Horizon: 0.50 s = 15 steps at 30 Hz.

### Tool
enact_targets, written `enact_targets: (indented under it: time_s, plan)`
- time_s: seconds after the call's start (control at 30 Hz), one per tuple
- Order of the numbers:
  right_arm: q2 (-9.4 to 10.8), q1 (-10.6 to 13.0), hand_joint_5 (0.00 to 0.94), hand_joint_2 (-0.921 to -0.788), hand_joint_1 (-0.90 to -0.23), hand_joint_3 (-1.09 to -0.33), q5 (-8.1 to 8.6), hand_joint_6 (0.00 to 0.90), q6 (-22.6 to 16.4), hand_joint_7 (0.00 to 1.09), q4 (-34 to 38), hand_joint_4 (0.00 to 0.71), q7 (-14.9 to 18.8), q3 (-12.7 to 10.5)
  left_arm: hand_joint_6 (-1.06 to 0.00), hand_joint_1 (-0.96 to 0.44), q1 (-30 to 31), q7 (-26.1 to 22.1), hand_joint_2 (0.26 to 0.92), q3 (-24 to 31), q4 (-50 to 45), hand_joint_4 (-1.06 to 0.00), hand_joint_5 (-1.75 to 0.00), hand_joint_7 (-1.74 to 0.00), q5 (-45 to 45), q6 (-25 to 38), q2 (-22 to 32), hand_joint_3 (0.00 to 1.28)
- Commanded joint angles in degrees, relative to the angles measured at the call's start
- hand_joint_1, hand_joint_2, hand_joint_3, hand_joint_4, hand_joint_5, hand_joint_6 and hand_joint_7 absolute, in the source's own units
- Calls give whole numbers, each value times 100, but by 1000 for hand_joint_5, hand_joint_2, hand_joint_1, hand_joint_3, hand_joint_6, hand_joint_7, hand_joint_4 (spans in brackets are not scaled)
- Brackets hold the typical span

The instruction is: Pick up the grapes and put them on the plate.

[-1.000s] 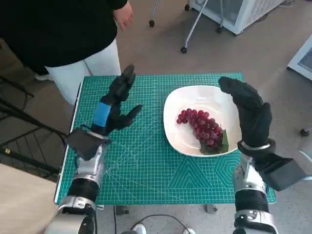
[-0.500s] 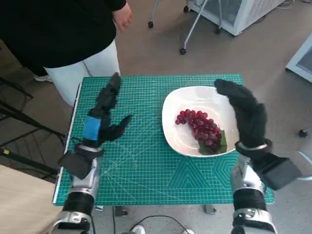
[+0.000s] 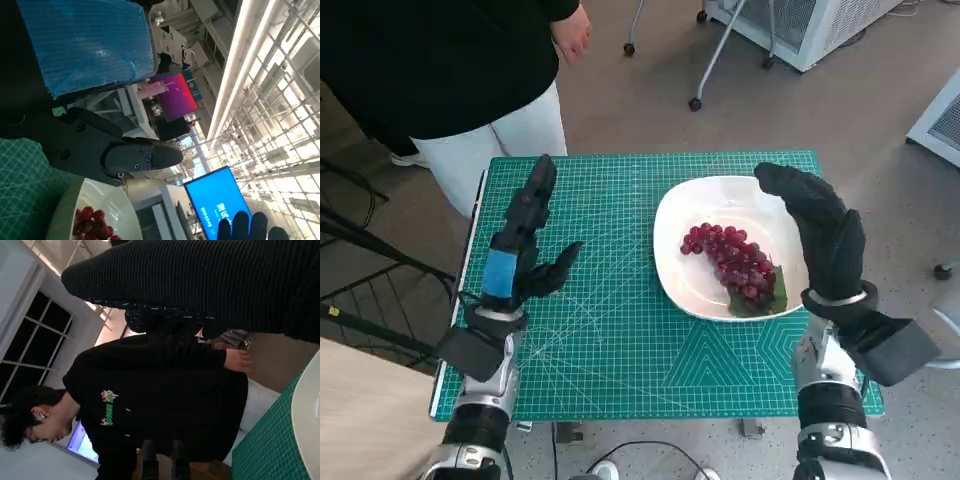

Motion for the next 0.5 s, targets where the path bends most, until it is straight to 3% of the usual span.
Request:
enact_targets:
  time_s: [0.03, 0.5]
  plan:
    - [7, -35, 6, -921, -496, -555, 45, 199, 79, 9, 83, 227, 86, -30, -203, -542, 64, 40, 921, -27, -108, -148, -6, -6, 32, 24, 31, 355]
    - [24, -57, 4, -921, -487, -556, 18, 199, 96, 9, 107, 228, 68, -33, -205, -541, 208, -90, 921, -104, -345, -156, -6, -6, -57, 193, 24, 346]
